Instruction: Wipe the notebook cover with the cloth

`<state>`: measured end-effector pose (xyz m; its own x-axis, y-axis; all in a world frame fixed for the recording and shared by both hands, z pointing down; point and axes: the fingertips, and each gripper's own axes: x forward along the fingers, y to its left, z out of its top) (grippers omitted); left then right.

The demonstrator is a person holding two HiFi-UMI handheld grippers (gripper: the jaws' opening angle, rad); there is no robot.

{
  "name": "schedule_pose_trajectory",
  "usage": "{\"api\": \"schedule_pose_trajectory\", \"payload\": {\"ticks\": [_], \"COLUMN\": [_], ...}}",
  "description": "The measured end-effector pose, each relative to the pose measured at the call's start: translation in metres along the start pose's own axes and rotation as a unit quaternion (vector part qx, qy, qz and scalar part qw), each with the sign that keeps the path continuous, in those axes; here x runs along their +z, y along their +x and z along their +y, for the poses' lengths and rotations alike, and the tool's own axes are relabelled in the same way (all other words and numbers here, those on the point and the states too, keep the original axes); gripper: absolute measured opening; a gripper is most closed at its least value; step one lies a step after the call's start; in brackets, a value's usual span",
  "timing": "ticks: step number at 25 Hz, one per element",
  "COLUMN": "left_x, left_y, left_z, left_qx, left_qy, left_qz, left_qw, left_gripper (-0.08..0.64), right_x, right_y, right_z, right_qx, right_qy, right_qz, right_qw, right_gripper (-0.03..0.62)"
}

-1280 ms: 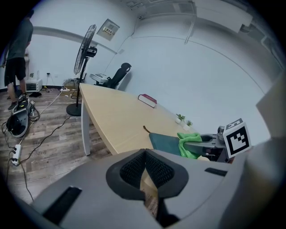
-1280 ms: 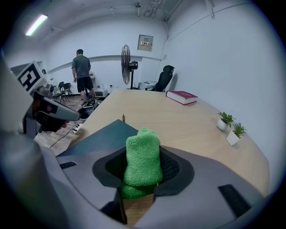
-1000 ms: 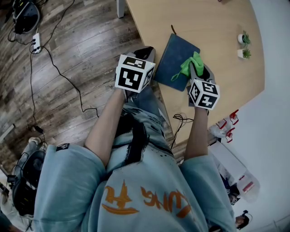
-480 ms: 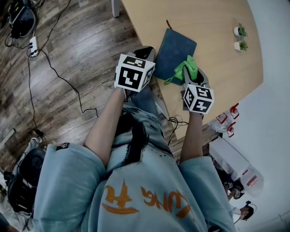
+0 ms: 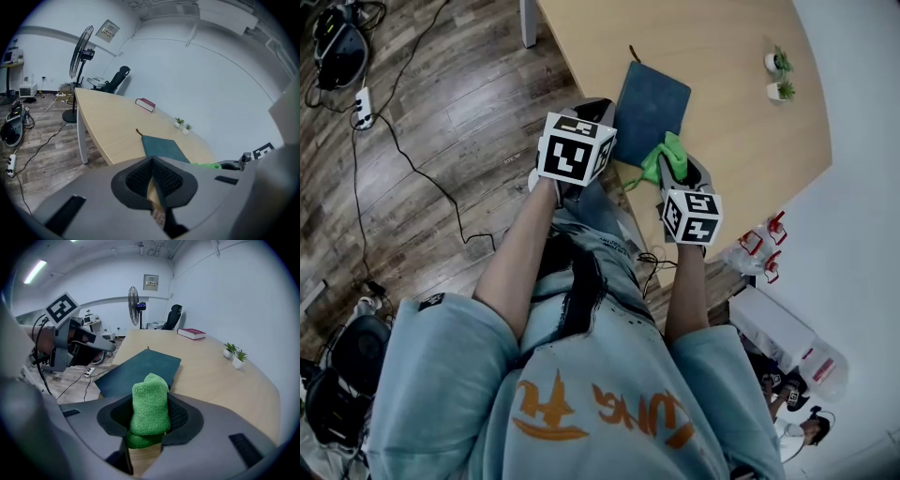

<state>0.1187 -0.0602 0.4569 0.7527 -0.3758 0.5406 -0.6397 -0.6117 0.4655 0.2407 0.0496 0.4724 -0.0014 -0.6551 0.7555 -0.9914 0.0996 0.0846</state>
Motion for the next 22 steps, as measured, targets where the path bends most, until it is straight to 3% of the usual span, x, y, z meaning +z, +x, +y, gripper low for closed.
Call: {"api": "schedule_pose_trajectory", "payload": {"ticks": [4,8,16,22], "left_x": [0.014,0.044,0.099,0.141], "left_y": [-0.001,-0.011,-0.050,-0.111], "left_z": [-0.009,-0.017,-0.009,0.043], "left_qx": [-0.006,-0.005,0.041,0.123], "left_qy": [0.016,0.030,0.064,0.075], "left_qz": [-0.011,-0.039,-0.103,-0.165], "left_qw": [0.9998,0.9988,0.9918,0.9757], "left_gripper": [0.020,0.018,0.018,0.018], "right_x": [-0.004,0.012,0.092,0.183], "right_y": [-0.006,-0.014,-0.025,-0.003], "right_z": [0.006,-0.005,-0.024,0.029], "right_qx": [0.010,0.011,0.017,0.087], "right_qy": [-0.008,0.007,0.065,0.049], "right_qz": [0.009,-0.014,-0.121,-0.203], "right_qw": [1.000,1.000,0.990,0.974], "right_gripper": [0.146,0.144,0.144,0.143]}}
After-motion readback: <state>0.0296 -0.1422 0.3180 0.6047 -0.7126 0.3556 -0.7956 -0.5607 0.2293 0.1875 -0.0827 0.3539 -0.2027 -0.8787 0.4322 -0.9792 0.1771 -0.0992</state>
